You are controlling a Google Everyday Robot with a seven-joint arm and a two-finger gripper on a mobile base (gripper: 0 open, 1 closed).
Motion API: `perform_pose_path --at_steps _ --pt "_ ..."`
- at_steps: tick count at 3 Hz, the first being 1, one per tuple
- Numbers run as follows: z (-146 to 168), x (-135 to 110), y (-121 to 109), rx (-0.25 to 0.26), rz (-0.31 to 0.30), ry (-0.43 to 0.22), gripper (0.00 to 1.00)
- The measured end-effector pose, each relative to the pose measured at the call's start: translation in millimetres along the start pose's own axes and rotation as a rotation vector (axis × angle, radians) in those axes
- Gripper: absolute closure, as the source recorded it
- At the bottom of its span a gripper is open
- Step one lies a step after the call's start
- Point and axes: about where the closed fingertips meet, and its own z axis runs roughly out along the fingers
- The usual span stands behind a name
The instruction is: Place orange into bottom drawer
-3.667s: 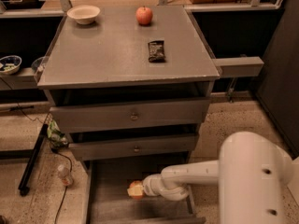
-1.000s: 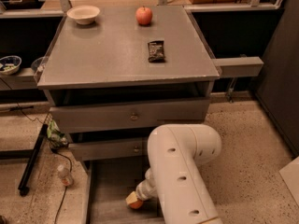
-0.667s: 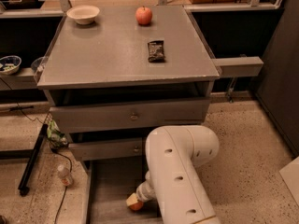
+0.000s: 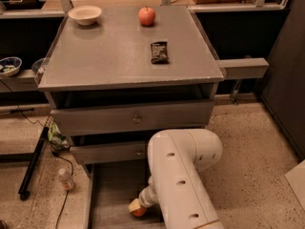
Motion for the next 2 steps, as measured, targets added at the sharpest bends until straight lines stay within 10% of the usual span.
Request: perform_pose_path --at_steps 1,2 --pt "2.1 1.6 0.8 -0.013 0.007 0.005 1.00" --pt "2.1 1.6 0.8 -0.013 0.007 0.005 0.73"
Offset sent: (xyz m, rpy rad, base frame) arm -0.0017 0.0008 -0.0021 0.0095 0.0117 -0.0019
